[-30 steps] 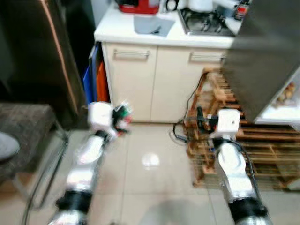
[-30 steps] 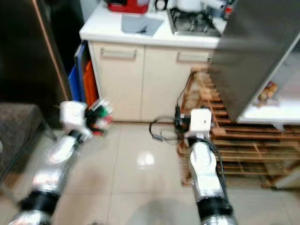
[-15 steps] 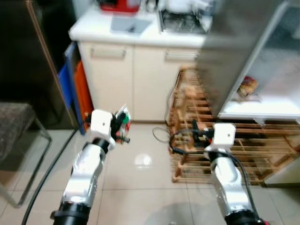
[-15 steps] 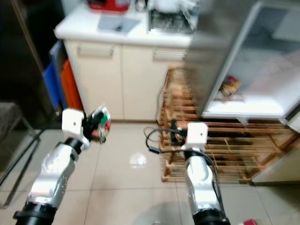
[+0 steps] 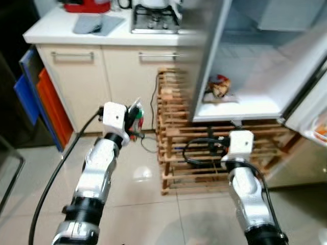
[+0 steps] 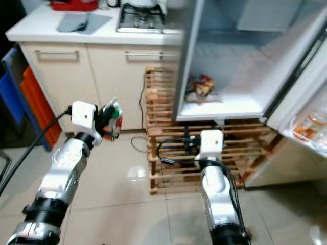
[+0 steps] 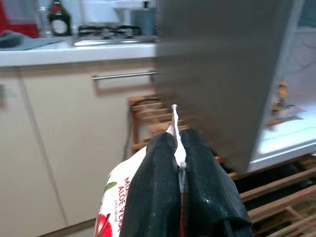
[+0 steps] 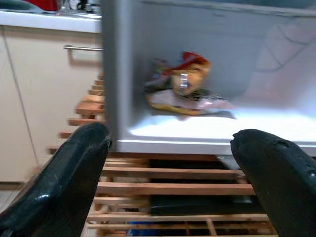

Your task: Restocking fridge

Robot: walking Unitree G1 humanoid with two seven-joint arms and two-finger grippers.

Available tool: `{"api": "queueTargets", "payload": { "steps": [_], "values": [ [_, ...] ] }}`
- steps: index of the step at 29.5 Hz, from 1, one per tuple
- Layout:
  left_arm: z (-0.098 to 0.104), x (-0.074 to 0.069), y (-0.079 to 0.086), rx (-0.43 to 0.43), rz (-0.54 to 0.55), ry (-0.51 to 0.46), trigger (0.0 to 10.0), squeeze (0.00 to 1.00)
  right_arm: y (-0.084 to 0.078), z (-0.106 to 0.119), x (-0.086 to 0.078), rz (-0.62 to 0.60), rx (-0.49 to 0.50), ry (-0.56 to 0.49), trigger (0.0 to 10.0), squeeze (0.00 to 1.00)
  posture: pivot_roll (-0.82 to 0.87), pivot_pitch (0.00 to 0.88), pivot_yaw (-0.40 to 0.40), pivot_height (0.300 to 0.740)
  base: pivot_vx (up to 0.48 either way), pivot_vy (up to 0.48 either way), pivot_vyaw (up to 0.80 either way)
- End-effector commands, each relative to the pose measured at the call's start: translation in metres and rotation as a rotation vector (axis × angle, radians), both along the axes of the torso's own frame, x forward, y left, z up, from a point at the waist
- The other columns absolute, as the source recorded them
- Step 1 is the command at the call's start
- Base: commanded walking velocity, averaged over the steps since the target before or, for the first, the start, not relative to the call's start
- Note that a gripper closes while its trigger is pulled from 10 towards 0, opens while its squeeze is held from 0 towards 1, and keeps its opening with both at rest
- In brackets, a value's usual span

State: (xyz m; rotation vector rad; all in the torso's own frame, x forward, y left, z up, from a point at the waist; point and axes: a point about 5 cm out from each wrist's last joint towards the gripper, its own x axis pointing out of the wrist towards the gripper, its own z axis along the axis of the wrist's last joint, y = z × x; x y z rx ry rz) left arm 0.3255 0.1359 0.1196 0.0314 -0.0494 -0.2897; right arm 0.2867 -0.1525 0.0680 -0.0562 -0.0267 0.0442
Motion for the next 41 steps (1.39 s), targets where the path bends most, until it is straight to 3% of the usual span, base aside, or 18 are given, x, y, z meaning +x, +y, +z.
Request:
{"api": "queueTargets", "payload": {
  "steps": [1, 8, 12, 17, 21, 23, 28, 34, 41],
  "values": [
    [0.012, 0.006, -0.017, 0.0, -0.061, -0.047, 10.0, 0.0, -0.007, 0.003, 0.001, -0.006, -0.035, -0.012, 10.0, 0.5, -0.14, 0.0, -0.005, 0.74, 0.274, -0.39, 0.0],
    [0.012, 0.004, -0.032, 0.015, -0.123, -0.078, 10.0, 0.0, -0.011, 0.001, 0.0, -0.017, -0.031, -0.009, 10.0, 0.51, -0.15, 0.0, 0.002, 0.74, 0.276, -0.389, -0.78],
    [0.011, 0.011, -0.027, 0.082, -0.044, -0.079, 10.0, 0.0, -0.007, 0.002, 0.0, 0.013, -0.035, -0.013, 10.0, 0.5, -0.15, 0.0, 0.001, 0.74, 0.06, 0.0, 0.0],
    [0.013, 0.013, -0.027, 0.089, -0.039, -0.088, 10.0, 0.0, -0.003, 0.003, 0.002, 0.037, -0.04, -0.012, 10.0, 0.5, -0.14, 0.0, 0.002, 0.74, 0.0, 0.0, 0.0],
    [0.018, 0.015, -0.034, 0.125, -0.067, -0.128, 10.0, 0.0, 0.004, 0.002, 0.003, 0.085, -0.041, -0.009, 10.0, 0.5, -0.14, 0.0, -0.001, 0.74, 0.0, 0.0, 0.0],
    [0.022, 0.018, -0.038, 0.104, -0.074, -0.132, 10.0, 0.0, 0.008, 0.003, 0.002, 0.123, -0.025, -0.008, 10.0, 0.51, -0.15, 0.0, -0.004, 0.74, 0.0, 0.0, 0.0],
    [0.021, 0.024, -0.041, 0.095, -0.073, -0.103, 10.0, 0.0, 0.015, -0.006, -0.013, 0.263, -0.047, 0.025, 10.0, 0.51, -0.16, 0.0, -0.003, 0.74, 0.0, 0.0, 0.0],
    [0.026, 0.032, -0.046, 0.07, -0.105, -0.092, 10.0, 0.0, 0.006, -0.013, -0.018, 0.234, -0.049, 0.051, 10.0, 0.51, -0.17, 0.0, 0.003, 0.74, 0.0, 0.0, 0.0],
    [0.032, 0.039, -0.045, 0.051, -0.127, -0.091, 10.0, 0.0, 0.0, -0.011, -0.015, 0.156, -0.043, 0.041, 10.0, 0.52, -0.18, 0.0, 0.018, 0.74, 0.48, 0.0, -0.61]
  ]
}}
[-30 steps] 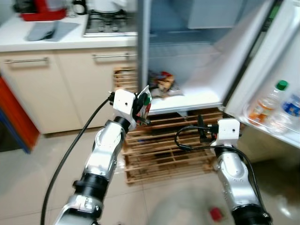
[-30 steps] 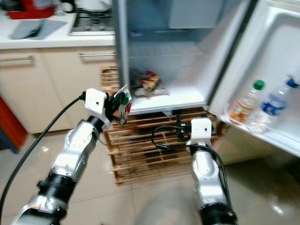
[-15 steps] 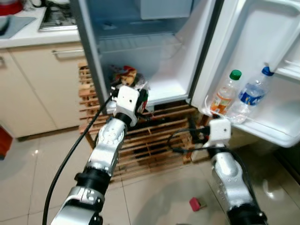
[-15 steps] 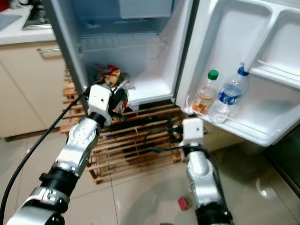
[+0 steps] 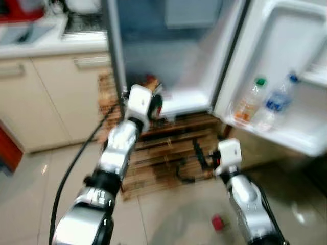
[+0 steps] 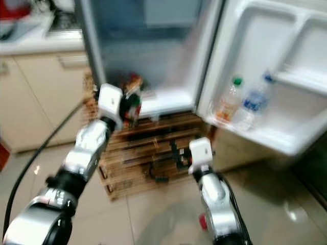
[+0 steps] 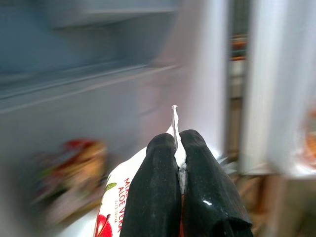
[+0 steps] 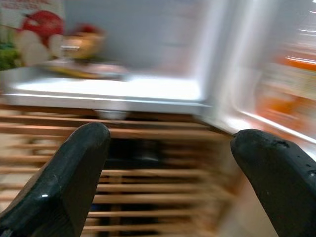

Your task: Restocking fridge

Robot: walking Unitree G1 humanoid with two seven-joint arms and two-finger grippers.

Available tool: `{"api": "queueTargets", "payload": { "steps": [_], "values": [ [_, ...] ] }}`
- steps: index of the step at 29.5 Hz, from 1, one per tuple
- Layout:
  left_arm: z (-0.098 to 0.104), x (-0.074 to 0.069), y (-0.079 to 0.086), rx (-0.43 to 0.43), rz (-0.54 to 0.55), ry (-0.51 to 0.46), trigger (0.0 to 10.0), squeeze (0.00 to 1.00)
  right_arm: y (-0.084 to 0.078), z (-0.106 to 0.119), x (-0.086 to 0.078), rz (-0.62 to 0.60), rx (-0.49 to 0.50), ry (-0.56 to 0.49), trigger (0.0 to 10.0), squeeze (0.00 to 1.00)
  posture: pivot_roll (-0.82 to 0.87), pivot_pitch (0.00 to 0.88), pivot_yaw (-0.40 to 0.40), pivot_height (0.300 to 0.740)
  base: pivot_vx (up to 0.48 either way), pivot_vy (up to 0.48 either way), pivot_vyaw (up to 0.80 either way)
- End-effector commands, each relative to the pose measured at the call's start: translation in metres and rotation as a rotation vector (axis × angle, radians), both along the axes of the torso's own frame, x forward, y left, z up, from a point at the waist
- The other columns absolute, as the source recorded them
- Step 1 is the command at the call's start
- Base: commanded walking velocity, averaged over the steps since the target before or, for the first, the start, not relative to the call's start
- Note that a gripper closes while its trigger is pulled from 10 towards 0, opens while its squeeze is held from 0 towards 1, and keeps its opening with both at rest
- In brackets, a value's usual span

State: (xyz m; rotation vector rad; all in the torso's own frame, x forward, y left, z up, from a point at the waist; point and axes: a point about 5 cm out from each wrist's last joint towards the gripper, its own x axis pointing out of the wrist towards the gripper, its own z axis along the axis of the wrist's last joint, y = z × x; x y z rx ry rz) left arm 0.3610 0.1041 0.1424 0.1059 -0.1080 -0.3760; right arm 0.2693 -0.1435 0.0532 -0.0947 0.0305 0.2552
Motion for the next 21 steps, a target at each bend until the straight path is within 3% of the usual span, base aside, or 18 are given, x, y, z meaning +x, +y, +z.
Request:
{"api": "queueTargets", "payload": {
  "steps": [1, 2, 5, 10, 21],
  "values": [
    [0.009, 0.003, -0.013, -0.016, -0.042, -0.022, 10.0, 0.0, -0.009, 0.004, 0.003, -0.052, 0.001, -0.022, 10.0, 0.52, -0.18, 0.0, 0.018, 0.74, 0.48, 0.0, -0.54],
    [0.009, 0.003, -0.013, -0.016, -0.042, -0.022, 10.0, 0.0, -0.009, 0.004, 0.003, -0.052, 0.001, -0.022, 10.0, 0.52, -0.18, 0.0, 0.018, 0.74, 0.48, 0.0, -0.54],
    [0.01, 0.008, -0.002, 0.037, 0.102, -0.055, 10.0, 0.0, -0.012, 0.002, 0.005, -0.078, -0.052, 0.005, 10.0, 0.51, -0.18, 0.0, 0.018, 0.74, 0.458, 0.0, 0.0],
    [0.003, 0.007, -0.002, -0.007, 0.094, -0.009, 10.0, 0.0, -0.01, 0.001, 0.005, -0.072, -0.075, 0.02, 10.0, 0.54, -0.17, 0.0, 0.017, 0.732, 0.0, 0.0, 0.52],
    [-0.002, 0.005, -0.008, -0.001, 0.098, 0.003, 10.0, 0.0, -0.007, 0.002, 0.006, -0.101, -0.054, 0.029, 10.0, 0.55, -0.17, 0.0, 0.02, 0.702, 0.0, 0.0, 0.43]
  ]
}}
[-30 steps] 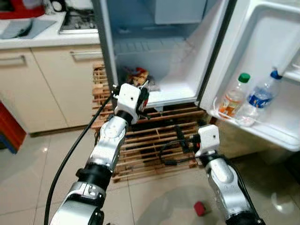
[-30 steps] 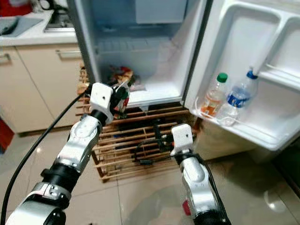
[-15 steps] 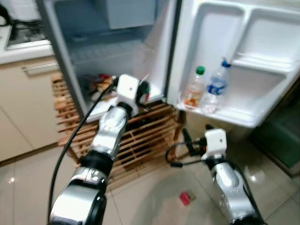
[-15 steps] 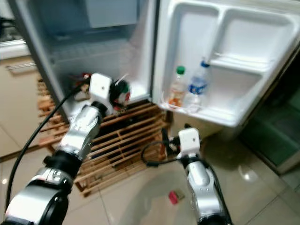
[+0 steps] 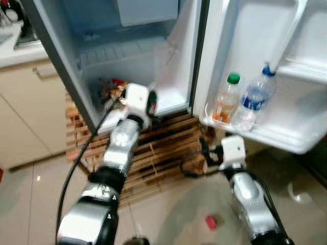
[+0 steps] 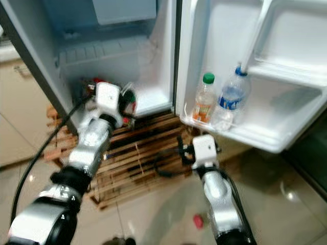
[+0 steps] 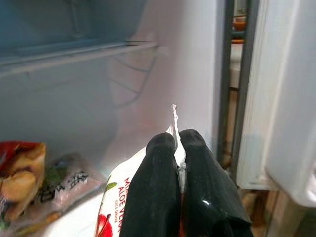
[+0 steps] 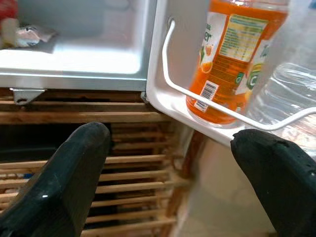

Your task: Restocking fridge

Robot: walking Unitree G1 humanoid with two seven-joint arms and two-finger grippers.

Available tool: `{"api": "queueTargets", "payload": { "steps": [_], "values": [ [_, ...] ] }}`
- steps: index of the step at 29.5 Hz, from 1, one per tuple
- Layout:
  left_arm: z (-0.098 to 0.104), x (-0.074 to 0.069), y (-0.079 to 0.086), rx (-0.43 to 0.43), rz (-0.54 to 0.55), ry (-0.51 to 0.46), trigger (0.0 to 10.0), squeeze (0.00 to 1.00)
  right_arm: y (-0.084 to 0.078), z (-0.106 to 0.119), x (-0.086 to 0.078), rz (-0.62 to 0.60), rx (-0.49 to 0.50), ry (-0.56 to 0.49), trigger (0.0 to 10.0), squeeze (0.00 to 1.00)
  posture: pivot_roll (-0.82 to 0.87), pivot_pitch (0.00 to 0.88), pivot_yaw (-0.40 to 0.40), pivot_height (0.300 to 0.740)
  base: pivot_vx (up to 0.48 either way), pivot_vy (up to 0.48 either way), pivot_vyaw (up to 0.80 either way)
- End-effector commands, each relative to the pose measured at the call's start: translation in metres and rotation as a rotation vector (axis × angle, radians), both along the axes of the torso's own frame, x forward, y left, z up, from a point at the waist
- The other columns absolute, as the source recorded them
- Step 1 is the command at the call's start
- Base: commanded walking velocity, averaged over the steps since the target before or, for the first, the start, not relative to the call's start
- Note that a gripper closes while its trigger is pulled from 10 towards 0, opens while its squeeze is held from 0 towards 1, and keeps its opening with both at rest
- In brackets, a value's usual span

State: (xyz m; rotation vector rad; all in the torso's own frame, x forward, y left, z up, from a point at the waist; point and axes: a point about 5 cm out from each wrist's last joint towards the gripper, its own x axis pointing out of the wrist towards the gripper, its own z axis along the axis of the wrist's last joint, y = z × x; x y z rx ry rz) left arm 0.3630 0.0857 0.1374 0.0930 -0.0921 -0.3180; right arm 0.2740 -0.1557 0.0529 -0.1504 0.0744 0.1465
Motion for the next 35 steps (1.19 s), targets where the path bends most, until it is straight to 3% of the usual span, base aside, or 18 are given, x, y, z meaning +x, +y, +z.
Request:
{"api": "queueTargets", "payload": {
  "steps": [1, 17, 26, 31, 35],
  "values": [
    [0.003, 0.003, 0.011, 0.014, 0.04, -0.011, 10.0, 0.0, 0.005, 0.002, 0.001, 0.007, 0.009, 0.0, 10.0, 0.55, -0.17, 0.0, 0.02, 0.697, 0.0, 0.0, 0.41],
    [0.003, 0.002, 0.011, 0.025, 0.037, -0.021, 10.0, 0.0, 0.009, 0.006, 0.004, 0.013, 0.018, -0.03, 10.0, 0.56, -0.16, 0.0, 0.012, 0.638, 0.0, 0.0, 0.39],
    [0.002, 0.003, 0.011, 0.041, 0.028, -0.022, 10.0, 0.0, 0.01, 0.006, 0.005, 0.001, 0.018, -0.028, 10.0, 0.54, -0.16, 0.0, 0.017, 0.638, 0.0, 0.0, 0.0],
    [0.022, 0.001, 0.005, 0.033, -0.036, -0.144, 10.0, 0.0, 0.009, 0.009, 0.003, -0.004, 0.02, -0.055, 10.0, 0.54, -0.17, 0.0, 0.016, 0.638, 0.0, 0.0, 0.0],
    [0.05, -0.004, -0.006, 0.012, -0.11, -0.283, 10.0, 0.0, 0.007, 0.013, 0.004, -0.017, 0.024, -0.079, 10.0, 0.54, -0.17, 0.0, 0.017, 0.638, 0.401, 0.0, -0.16]
  ]
}}
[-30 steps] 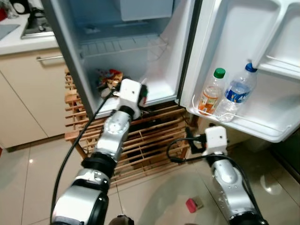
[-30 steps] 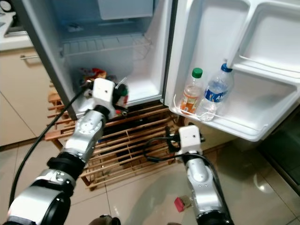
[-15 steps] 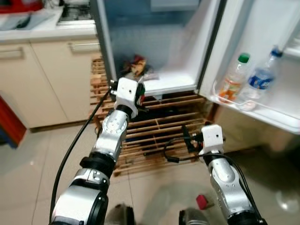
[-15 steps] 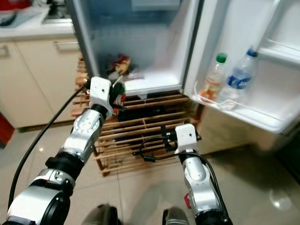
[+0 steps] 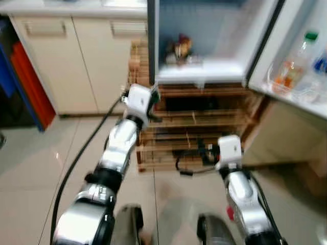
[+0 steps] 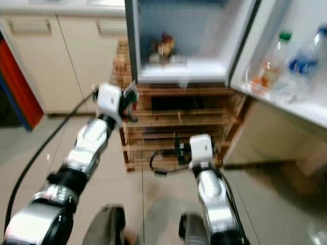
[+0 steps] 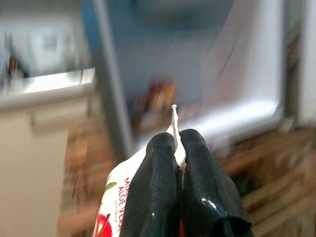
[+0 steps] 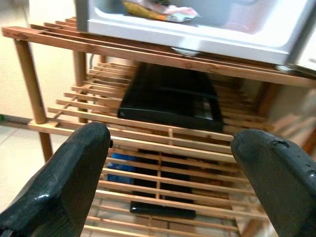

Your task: Restocking fridge

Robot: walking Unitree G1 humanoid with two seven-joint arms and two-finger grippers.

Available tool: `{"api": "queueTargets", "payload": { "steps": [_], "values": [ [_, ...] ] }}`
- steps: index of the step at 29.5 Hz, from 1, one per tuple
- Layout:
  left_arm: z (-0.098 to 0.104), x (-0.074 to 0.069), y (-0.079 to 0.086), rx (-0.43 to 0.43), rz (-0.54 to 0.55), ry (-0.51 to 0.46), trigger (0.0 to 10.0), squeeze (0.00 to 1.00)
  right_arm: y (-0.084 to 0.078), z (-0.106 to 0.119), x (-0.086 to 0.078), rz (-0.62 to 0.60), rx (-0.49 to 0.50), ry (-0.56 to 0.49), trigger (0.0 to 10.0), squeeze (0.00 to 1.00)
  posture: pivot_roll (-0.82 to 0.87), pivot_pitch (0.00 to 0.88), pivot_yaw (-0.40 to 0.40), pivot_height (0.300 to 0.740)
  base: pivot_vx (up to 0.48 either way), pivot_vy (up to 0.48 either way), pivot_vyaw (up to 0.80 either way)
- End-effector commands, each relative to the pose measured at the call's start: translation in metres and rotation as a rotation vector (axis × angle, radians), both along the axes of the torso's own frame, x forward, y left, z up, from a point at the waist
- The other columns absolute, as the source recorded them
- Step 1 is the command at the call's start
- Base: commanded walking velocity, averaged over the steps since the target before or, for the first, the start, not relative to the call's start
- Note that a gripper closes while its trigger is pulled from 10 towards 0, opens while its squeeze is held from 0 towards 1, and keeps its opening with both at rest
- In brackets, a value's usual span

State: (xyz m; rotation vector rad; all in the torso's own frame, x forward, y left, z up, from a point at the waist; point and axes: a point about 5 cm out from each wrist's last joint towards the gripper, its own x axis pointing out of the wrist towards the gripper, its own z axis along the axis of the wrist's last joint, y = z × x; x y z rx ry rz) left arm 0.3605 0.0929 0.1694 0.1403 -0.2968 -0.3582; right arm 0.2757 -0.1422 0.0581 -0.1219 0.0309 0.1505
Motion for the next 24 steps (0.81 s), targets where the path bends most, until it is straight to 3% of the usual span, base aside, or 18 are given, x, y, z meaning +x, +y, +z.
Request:
{"api": "queueTargets", "payload": {
  "steps": [1, 3, 4, 8, 13, 17, 24],
  "values": [
    [0.025, -0.003, -0.015, 0.01, -0.072, -0.122, 10.0, 0.0, -0.007, 0.008, 0.003, -0.027, -0.005, -0.043, 10.0, 0.54, -0.17, 0.0, 0.019, 0.638, 0.435, 0.0, -0.66],
    [0.031, -0.005, -0.018, 0.02, -0.087, -0.164, 10.0, 0.0, -0.007, 0.009, 0.003, -0.028, -0.005, -0.048, 10.0, 0.54, -0.17, 0.0, 0.019, 0.638, 0.435, 0.0, -0.65],
    [0.043, -0.011, -0.023, 0.026, -0.121, -0.244, 10.0, 0.0, -0.007, 0.011, 0.003, -0.025, -0.013, -0.065, 10.0, 0.54, -0.17, 0.0, 0.019, 0.638, 0.435, 0.0, -0.64],
    [0.051, -0.016, -0.03, 0.055, -0.16, -0.301, 10.0, 0.0, -0.005, 0.013, 0.003, -0.012, -0.034, -0.088, 10.0, 0.54, -0.17, 0.0, 0.018, 0.638, 0.432, 0.0, -0.16],
    [0.043, -0.009, -0.021, -0.011, -0.118, -0.198, 10.0, 0.0, -0.004, 0.012, 0.002, -0.007, -0.032, -0.086, 10.0, 0.54, -0.17, 0.0, 0.02, 0.638, 0.415, 0.24, 0.0],
    [0.046, -0.006, -0.014, -0.03, -0.087, -0.188, 10.0, 0.0, -0.003, 0.011, 0.002, -0.002, -0.029, -0.084, 10.0, 0.54, -0.16, 0.0, 0.018, 0.638, 0.382, 0.288, 0.0],
    [0.046, -0.006, -0.016, -0.016, -0.092, -0.189, 10.0, 0.0, 0.001, 0.012, 0.002, 0.027, -0.008, -0.092, 10.0, 0.54, -0.16, 0.0, 0.017, 0.638, 0.346, 0.333, 0.0]
  ]
}}
